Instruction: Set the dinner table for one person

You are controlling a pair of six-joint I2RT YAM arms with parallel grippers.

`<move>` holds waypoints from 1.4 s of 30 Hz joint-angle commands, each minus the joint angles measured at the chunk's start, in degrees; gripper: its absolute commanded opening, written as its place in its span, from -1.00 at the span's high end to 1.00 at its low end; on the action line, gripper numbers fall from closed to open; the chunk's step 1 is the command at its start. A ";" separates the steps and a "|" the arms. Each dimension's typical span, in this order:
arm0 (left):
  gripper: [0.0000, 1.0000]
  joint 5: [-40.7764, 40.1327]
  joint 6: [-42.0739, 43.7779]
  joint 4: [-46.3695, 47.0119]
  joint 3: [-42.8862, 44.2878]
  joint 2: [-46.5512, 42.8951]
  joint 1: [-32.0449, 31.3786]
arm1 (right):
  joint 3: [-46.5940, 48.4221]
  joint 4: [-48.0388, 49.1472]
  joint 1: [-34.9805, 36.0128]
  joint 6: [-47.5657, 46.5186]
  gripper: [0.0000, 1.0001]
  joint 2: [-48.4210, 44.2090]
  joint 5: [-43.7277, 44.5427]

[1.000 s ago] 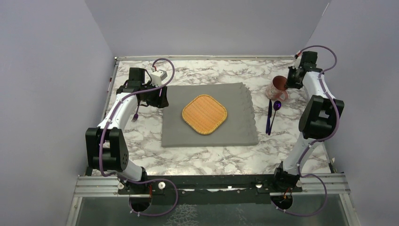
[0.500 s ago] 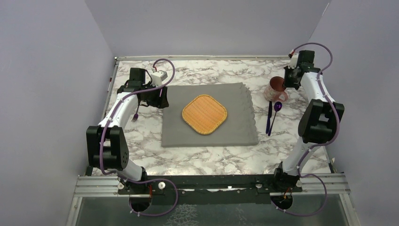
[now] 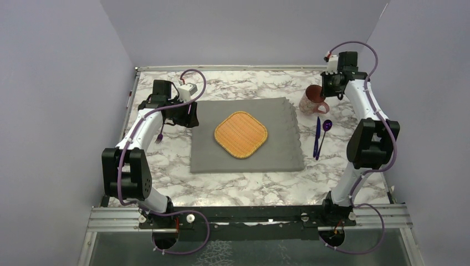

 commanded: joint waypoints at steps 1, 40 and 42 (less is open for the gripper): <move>-0.08 1.18 -0.29 1.00 0.41 0.58 0.33 | 7.66 -1.11 1.89 -0.10 0.99 -2.07 -3.08; -0.08 -0.71 -0.29 0.95 0.33 0.06 0.33 | 23.27 -14.84 18.60 -0.12 0.99 15.03 -1.25; -0.08 -0.71 -0.22 0.95 0.32 0.06 0.33 | 23.01 -14.71 18.83 -0.02 0.99 15.13 -1.22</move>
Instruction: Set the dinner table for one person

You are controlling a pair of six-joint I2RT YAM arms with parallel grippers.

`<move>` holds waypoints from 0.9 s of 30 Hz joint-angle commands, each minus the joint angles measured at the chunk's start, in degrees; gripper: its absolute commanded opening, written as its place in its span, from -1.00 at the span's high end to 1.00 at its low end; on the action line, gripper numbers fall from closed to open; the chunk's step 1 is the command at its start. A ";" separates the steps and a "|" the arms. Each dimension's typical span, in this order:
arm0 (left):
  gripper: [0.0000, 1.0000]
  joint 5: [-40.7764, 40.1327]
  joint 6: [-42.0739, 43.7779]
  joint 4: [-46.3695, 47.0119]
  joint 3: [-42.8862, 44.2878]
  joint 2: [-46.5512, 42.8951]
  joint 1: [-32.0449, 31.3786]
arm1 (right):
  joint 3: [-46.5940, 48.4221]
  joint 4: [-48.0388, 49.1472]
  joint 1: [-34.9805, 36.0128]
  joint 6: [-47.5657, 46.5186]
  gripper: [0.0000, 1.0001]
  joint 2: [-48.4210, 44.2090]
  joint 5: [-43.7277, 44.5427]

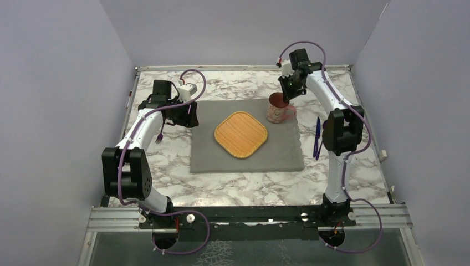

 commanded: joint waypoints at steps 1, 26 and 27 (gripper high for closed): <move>-0.08 -0.27 0.04 0.91 0.25 -0.25 0.35 | 2.22 0.43 0.76 0.89 0.99 -0.37 -0.28; -0.08 -0.89 0.49 0.95 -0.12 -0.67 0.35 | -2.58 6.77 1.95 1.12 0.99 -1.25 2.27; -0.08 -0.97 0.56 0.94 -0.20 -0.58 0.37 | -2.44 7.28 1.98 1.29 0.99 -1.33 2.61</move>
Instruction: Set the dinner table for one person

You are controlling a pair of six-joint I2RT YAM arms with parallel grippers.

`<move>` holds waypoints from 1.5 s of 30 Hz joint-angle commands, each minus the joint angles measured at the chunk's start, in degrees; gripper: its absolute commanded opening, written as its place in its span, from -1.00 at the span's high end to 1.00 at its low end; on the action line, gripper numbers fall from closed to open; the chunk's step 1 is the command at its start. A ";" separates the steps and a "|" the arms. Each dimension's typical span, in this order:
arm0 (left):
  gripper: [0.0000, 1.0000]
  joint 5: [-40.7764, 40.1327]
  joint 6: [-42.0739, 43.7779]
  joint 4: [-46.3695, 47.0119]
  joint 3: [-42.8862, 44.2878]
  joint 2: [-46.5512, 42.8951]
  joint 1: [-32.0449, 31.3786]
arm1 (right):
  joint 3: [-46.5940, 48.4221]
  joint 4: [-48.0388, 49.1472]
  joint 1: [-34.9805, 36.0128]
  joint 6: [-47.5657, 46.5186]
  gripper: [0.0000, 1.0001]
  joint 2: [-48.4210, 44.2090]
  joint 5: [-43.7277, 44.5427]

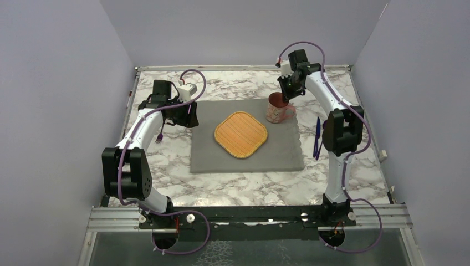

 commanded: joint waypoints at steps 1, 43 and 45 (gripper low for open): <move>-0.08 -0.90 0.55 0.95 -0.21 -0.62 0.40 | -0.85 5.87 0.78 0.96 0.99 -1.53 2.16; -0.08 -0.41 0.58 1.04 -0.72 0.67 0.37 | 1.27 6.99 1.97 1.64 0.99 -1.43 2.80; -0.08 -1.04 0.62 1.37 -1.05 1.12 0.37 | 1.18 7.03 1.92 1.69 0.99 -1.34 2.80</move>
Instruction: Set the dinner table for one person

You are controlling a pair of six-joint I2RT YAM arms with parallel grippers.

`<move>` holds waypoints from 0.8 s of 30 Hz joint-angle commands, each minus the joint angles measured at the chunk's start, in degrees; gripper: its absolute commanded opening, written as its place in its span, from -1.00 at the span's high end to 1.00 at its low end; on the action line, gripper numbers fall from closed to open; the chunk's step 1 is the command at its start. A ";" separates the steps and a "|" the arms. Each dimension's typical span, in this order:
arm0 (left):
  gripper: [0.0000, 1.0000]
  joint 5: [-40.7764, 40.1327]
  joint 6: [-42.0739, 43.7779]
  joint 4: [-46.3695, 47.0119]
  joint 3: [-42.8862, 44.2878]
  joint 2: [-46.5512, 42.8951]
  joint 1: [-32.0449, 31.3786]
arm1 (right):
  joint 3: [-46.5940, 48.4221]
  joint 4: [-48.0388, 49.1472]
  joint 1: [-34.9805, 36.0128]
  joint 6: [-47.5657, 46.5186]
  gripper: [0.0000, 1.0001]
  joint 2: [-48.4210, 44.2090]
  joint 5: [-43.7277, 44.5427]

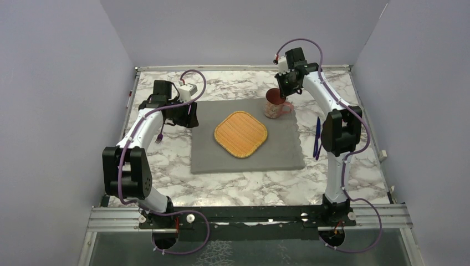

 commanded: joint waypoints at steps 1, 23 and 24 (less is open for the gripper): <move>-0.08 -1.17 0.51 1.82 -1.29 1.28 0.35 | 0.24 3.43 0.48 0.57 0.99 -1.17 0.30; 0.58 -4.53 -8.74 14.10 5.00 18.57 0.59 | -0.45 3.09 0.66 -0.45 0.99 -0.90 1.37; 0.57 -4.28 -8.86 14.14 5.22 19.12 0.59 | -0.36 3.01 0.66 -0.46 0.99 -0.78 1.37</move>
